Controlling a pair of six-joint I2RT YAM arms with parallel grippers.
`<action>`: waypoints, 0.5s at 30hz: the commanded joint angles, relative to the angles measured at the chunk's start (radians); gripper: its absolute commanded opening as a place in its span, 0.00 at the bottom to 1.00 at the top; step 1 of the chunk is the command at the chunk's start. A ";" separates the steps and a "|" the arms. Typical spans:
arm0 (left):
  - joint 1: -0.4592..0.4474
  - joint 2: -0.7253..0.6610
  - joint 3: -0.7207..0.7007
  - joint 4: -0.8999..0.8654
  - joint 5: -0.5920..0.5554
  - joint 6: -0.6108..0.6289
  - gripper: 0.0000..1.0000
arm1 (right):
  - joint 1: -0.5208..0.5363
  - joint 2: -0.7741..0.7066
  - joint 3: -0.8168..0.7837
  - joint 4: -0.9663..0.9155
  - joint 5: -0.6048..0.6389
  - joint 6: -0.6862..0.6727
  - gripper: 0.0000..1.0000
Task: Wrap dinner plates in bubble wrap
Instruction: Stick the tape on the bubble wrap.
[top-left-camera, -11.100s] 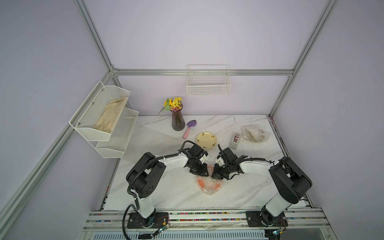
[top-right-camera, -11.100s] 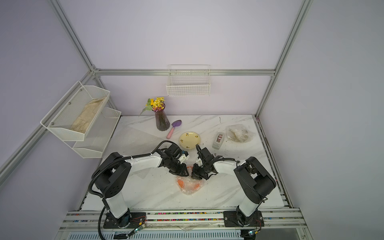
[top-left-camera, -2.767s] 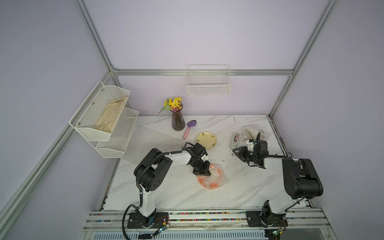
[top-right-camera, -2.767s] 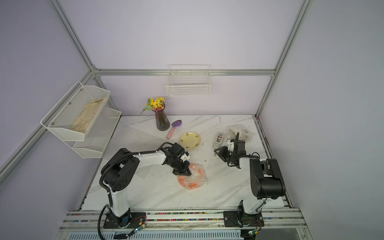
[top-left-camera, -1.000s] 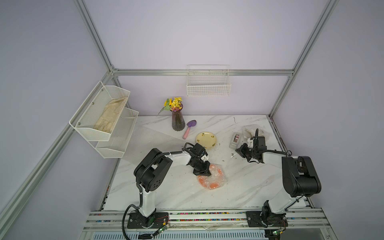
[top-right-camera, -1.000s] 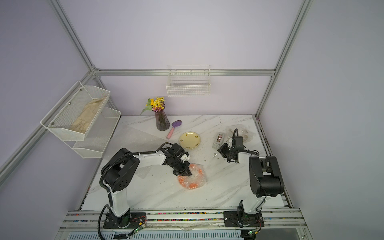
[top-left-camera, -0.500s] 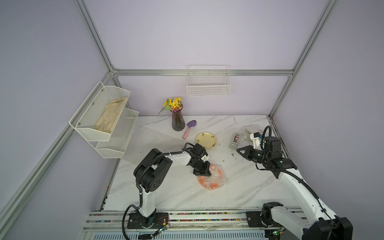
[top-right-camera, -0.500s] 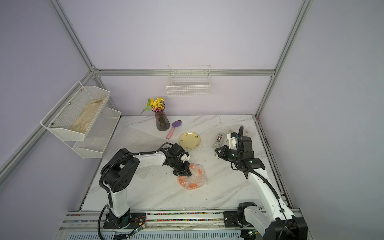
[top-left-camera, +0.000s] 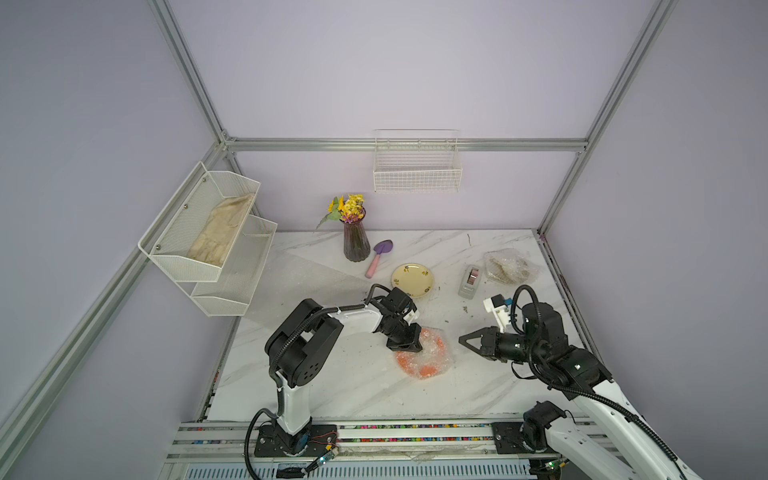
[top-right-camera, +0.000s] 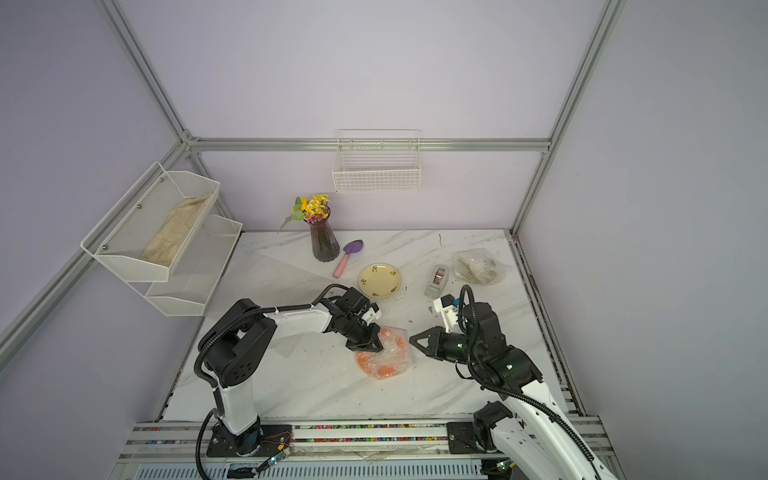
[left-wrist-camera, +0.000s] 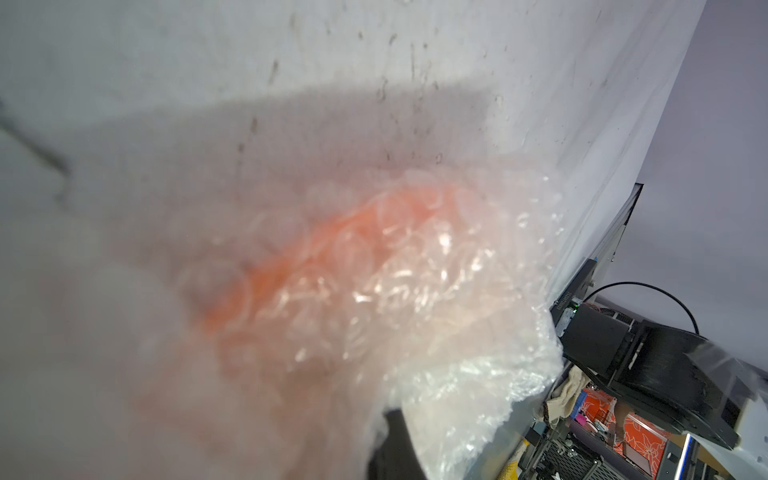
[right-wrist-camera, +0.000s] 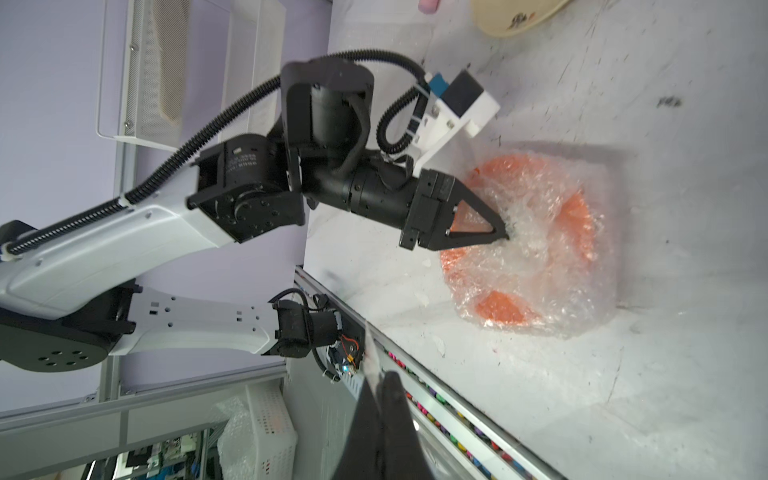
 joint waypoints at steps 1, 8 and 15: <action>-0.003 0.026 -0.050 -0.017 -0.136 0.027 0.05 | 0.070 0.032 -0.031 0.082 -0.013 0.098 0.00; -0.013 0.016 -0.055 -0.001 -0.123 0.023 0.05 | 0.196 0.242 -0.045 0.264 0.053 0.117 0.00; -0.028 0.003 -0.080 0.035 -0.109 0.004 0.04 | 0.198 0.429 -0.020 0.359 0.135 0.070 0.00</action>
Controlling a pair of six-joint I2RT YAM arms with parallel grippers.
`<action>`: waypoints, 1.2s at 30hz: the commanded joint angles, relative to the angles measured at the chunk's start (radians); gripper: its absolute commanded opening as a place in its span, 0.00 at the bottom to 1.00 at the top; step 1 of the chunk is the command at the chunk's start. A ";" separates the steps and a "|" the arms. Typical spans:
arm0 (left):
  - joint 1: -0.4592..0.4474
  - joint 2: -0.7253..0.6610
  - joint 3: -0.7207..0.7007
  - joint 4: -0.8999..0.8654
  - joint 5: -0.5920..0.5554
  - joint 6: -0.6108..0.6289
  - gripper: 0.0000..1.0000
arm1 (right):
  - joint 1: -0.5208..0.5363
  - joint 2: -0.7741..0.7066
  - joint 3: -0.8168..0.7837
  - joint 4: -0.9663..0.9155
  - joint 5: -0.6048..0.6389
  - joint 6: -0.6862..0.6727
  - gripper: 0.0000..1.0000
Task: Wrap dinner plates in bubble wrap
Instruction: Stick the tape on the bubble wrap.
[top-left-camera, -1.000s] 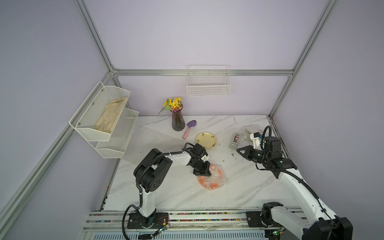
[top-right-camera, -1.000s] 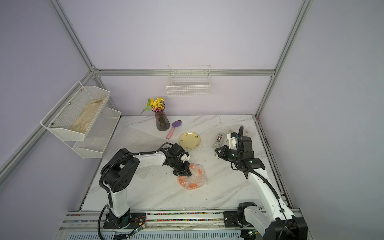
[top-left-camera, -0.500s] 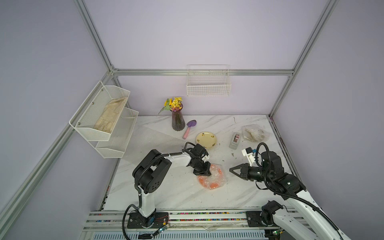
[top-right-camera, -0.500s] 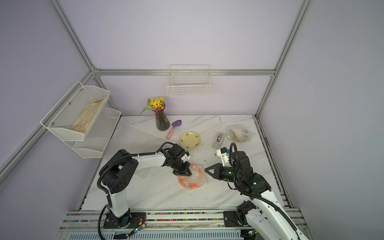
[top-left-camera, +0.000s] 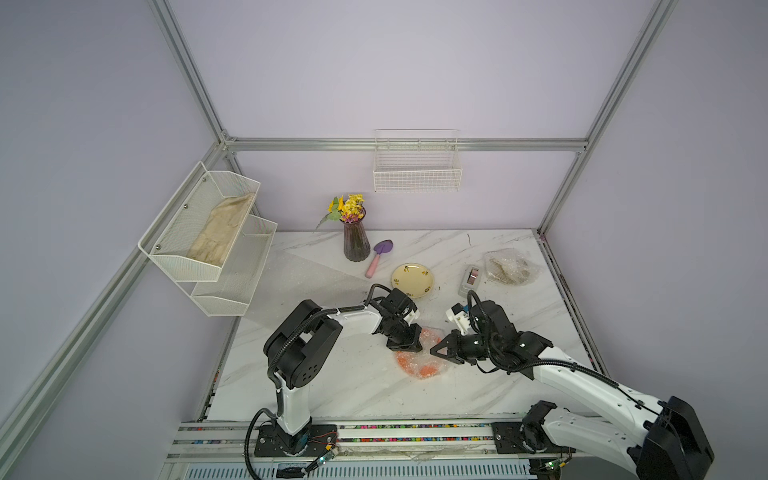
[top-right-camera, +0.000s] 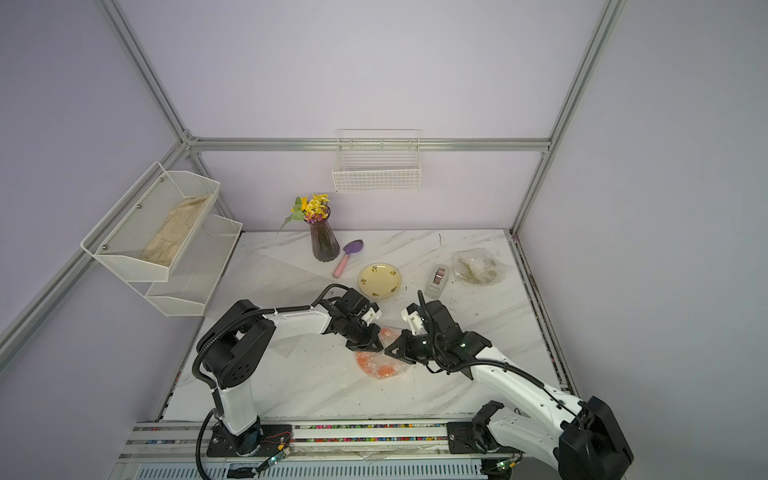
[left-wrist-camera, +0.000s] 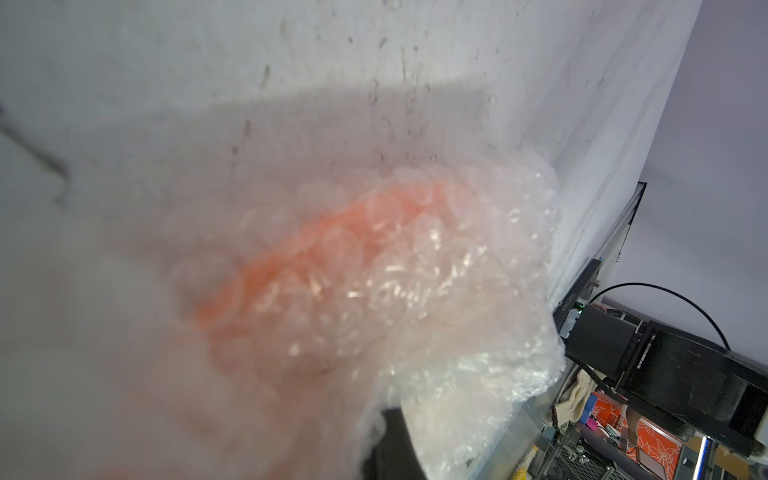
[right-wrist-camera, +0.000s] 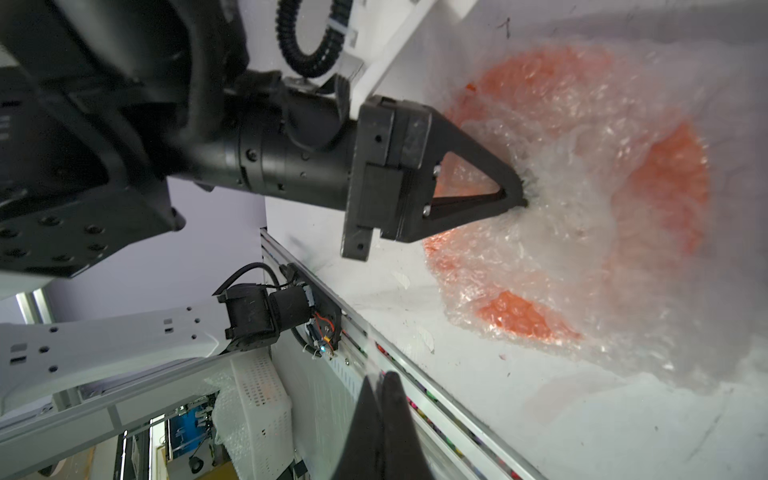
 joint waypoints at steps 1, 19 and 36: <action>-0.017 0.017 -0.060 0.007 -0.092 -0.001 0.04 | 0.004 0.067 0.025 0.094 0.056 -0.029 0.00; -0.028 -0.008 -0.129 0.041 -0.065 -0.028 0.04 | -0.059 0.509 0.219 0.091 0.163 -0.272 0.00; -0.029 0.004 -0.154 0.036 -0.045 -0.035 0.03 | -0.132 0.629 0.234 0.081 0.328 -0.446 0.13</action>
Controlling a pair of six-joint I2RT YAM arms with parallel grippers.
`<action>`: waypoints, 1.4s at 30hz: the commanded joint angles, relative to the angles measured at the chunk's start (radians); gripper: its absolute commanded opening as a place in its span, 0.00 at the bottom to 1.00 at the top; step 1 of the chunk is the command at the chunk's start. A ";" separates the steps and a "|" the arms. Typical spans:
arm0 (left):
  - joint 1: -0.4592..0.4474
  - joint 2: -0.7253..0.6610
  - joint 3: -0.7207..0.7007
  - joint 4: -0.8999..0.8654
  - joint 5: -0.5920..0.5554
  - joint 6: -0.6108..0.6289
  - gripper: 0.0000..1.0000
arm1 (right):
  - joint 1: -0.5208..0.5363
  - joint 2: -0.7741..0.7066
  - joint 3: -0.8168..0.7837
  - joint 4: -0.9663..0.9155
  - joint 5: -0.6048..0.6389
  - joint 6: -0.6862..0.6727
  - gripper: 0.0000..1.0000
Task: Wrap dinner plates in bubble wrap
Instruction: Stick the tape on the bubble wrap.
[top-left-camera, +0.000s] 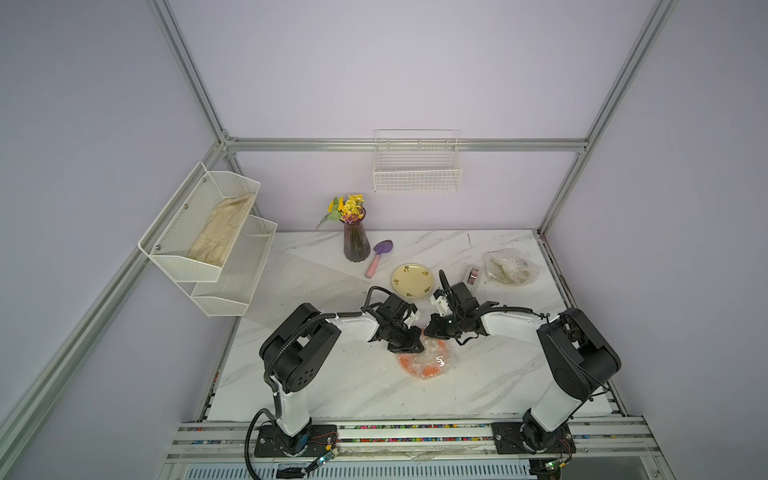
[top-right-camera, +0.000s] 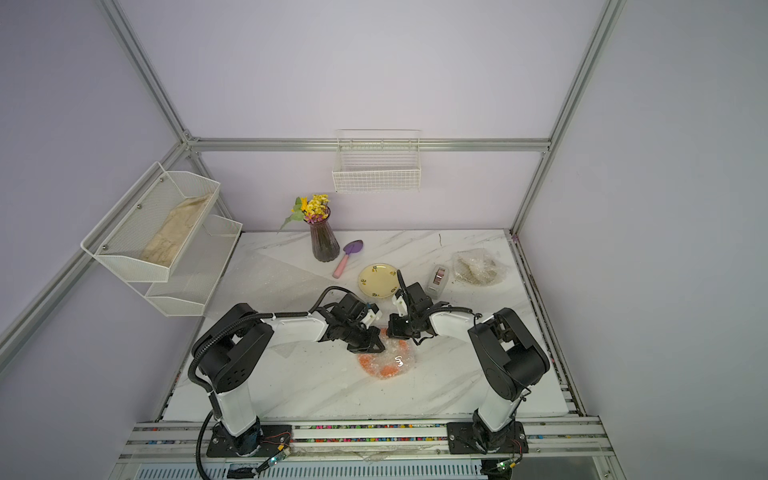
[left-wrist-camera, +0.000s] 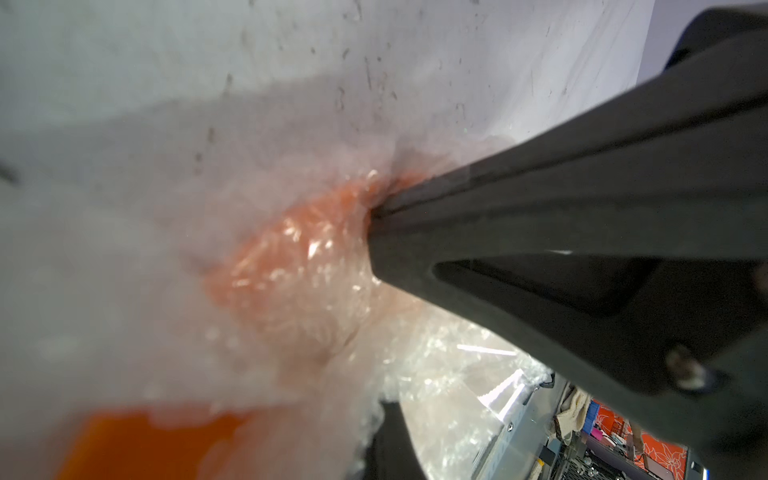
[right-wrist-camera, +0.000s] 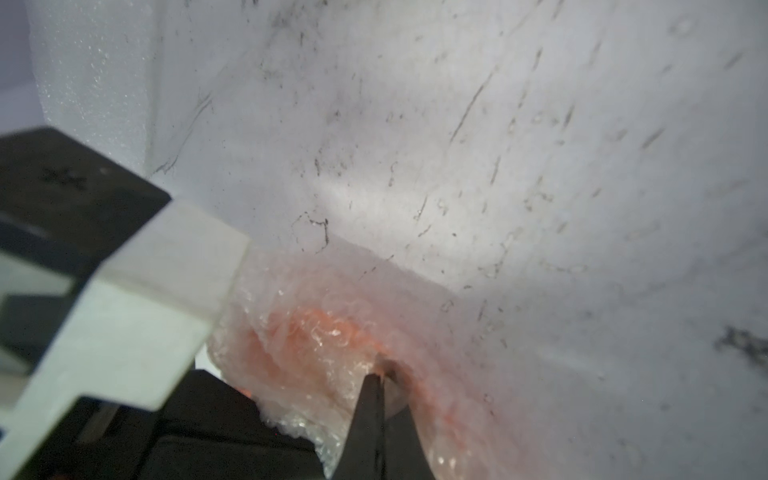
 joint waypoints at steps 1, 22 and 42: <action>-0.016 0.035 -0.066 -0.108 -0.052 -0.006 0.03 | -0.014 0.016 0.006 -0.042 0.220 -0.037 0.20; -0.016 0.087 -0.044 -0.111 -0.027 0.032 0.03 | -0.047 -0.212 0.193 -0.380 0.157 0.027 0.27; -0.016 0.121 -0.007 -0.118 -0.015 0.057 0.03 | 0.000 -0.769 0.093 -0.678 -0.174 0.146 0.14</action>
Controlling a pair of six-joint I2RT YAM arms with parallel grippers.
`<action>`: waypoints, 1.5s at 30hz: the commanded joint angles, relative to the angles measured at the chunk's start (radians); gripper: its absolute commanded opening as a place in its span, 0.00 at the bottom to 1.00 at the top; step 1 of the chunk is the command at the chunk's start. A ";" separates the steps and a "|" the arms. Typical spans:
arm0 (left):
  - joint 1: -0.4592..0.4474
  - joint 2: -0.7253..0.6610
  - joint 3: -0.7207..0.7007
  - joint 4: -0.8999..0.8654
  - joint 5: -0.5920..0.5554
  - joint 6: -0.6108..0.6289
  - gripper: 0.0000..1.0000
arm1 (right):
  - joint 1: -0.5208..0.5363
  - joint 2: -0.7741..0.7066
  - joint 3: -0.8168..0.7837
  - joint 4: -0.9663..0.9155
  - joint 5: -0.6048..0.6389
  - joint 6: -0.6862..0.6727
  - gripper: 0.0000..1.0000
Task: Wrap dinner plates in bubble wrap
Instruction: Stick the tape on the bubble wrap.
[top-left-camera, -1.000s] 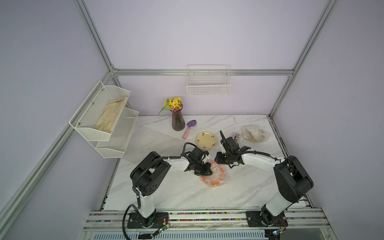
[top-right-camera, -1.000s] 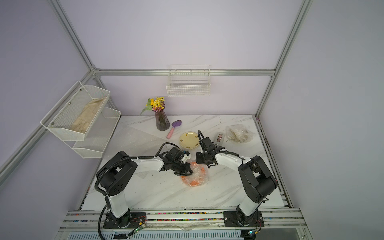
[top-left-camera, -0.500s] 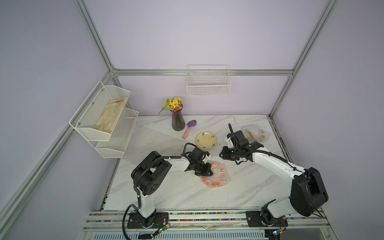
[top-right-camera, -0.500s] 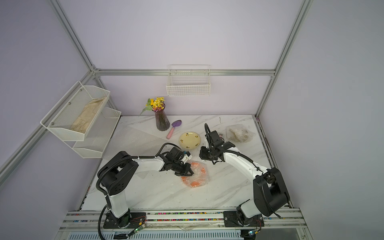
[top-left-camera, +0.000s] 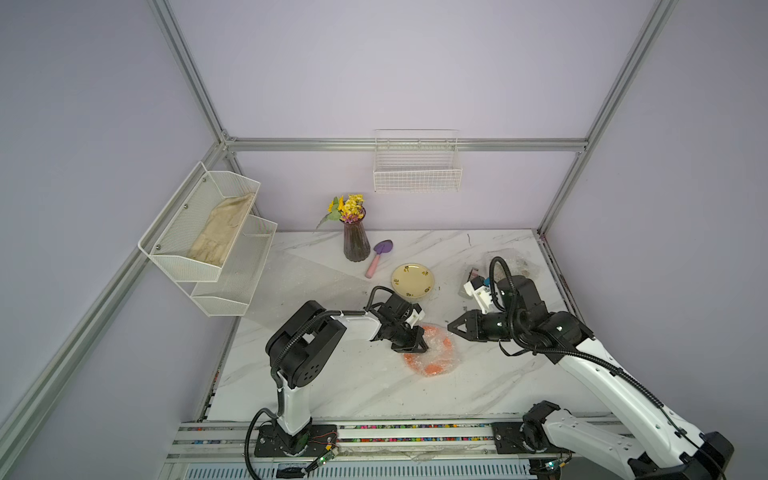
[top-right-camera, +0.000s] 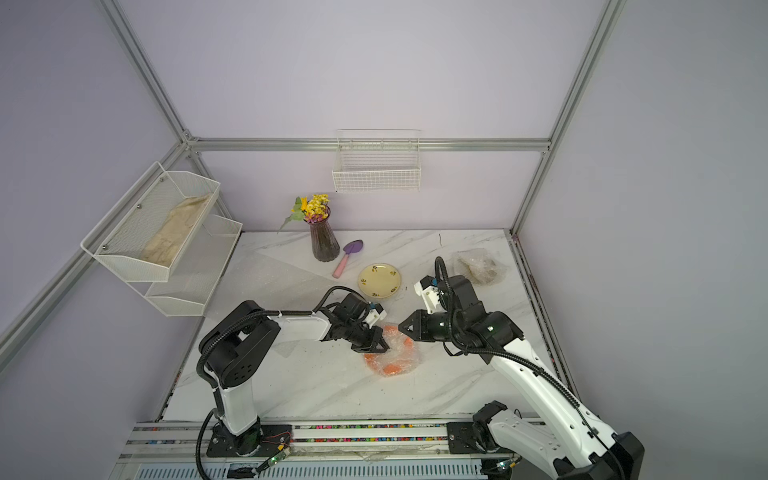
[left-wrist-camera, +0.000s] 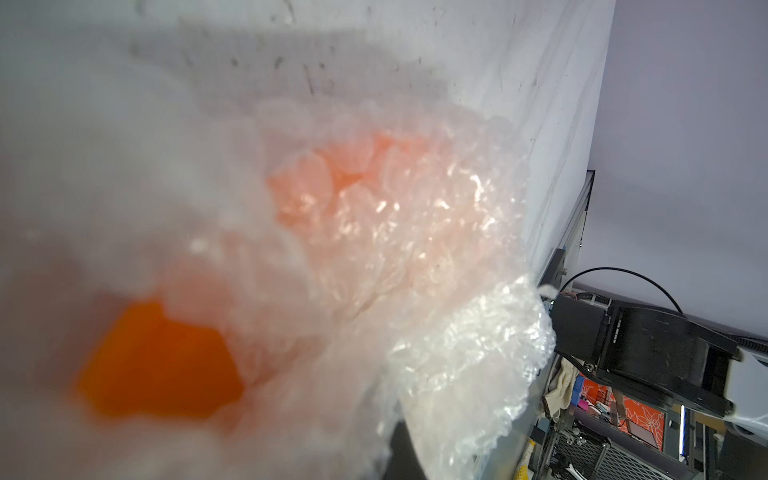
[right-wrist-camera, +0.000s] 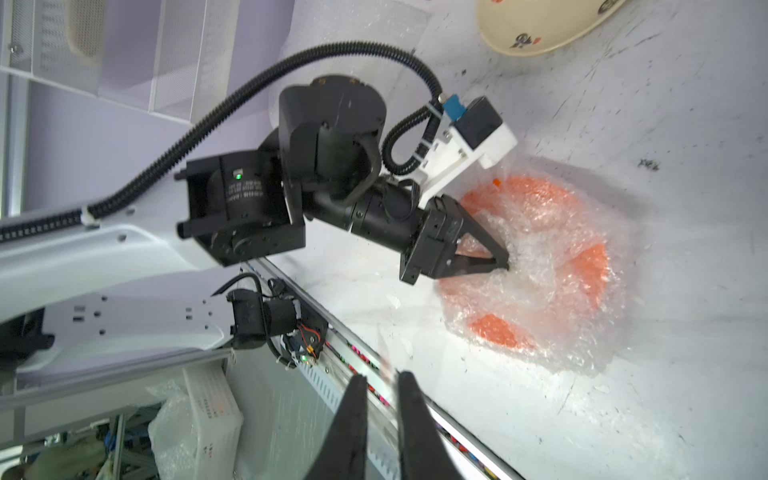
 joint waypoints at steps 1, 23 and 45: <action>-0.016 0.075 -0.022 -0.167 -0.084 0.028 0.03 | 0.009 -0.046 -0.018 -0.118 -0.055 0.047 0.11; -0.019 0.066 -0.021 -0.170 -0.073 0.026 0.03 | 0.027 0.259 0.007 -0.099 -0.021 -0.023 0.00; -0.042 0.044 -0.044 -0.161 -0.064 -0.010 0.03 | 0.023 0.800 0.094 0.308 0.299 -0.132 0.01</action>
